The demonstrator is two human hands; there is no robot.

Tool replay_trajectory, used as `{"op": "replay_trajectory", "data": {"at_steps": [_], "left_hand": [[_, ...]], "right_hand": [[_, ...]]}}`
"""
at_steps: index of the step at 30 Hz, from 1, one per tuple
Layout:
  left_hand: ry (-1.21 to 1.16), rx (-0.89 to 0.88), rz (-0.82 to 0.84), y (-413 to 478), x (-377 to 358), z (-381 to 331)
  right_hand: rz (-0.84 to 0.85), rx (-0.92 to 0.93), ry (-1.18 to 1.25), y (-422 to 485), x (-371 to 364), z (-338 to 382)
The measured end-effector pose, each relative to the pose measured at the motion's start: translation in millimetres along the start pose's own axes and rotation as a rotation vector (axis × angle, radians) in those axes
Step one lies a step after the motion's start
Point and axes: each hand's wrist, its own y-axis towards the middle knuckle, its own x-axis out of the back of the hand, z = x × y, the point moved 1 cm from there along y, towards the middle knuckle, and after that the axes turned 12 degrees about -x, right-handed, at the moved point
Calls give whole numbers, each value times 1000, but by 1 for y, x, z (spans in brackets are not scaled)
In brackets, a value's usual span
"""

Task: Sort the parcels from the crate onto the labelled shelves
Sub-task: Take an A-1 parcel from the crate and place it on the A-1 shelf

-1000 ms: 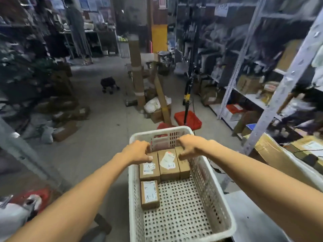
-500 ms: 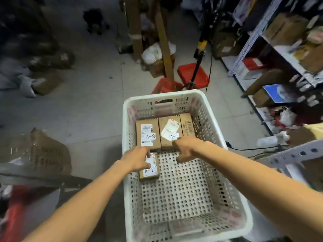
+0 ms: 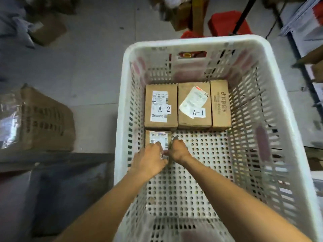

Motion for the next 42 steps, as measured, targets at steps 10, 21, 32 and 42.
{"op": "replay_trajectory", "data": {"at_steps": [10,21,32,42], "left_hand": [[-153,96,-73,15,-42,20],[-167,16,-90,-36,25,-33],[108,-380,-243,-147,169,-131],[332,-720,-265,-275,184,-223]], "right_hand": [[71,18,532,51,-42,-22],[-17,35,604,-55,44,-64],[-416,267,751,-299,162,-67],[-713,326,837,-485,165,-126]]}}
